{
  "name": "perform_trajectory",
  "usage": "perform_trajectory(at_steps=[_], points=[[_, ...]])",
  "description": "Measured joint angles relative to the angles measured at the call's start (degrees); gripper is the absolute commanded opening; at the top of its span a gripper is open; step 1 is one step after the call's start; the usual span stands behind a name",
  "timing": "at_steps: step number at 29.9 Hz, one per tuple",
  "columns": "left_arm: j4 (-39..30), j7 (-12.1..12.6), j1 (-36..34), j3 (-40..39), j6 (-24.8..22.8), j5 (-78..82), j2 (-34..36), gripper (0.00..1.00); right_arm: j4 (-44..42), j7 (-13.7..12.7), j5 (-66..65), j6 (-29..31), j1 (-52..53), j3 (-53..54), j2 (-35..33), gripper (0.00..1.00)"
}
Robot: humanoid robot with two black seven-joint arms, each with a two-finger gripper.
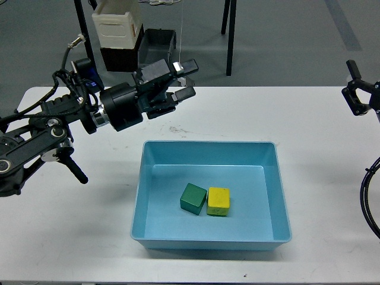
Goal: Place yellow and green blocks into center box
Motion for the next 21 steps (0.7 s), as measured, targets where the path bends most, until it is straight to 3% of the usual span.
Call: perform_trajectory(at_steps=[5,9,14,21], points=[[-2.10,0.00,6.51,-2.59,1.37,-20.21,2.48,1.00,0.77,-5.92,11.83,0.23,-3.02,0.73,4.20,1.00],[-4.41,-0.01,11.14,-4.59,5.03,-42.67,3.93,1.00,1.90,-9.67,19.85,0.26,-7.69,3.18,5.49,1.00],[-9.11,-0.03,18.88,-10.31,6.62,-62.88,3.83,1.00,3.37,-10.43,24.19,0.27,-14.35,6.81,8.36,1.00],[-13.66,-0.03,29.37,-13.84,7.01,-67.67,2.29,1.00,4.96,-10.40,26.02,0.48,-22.43,10.43,11.89,1.00]])
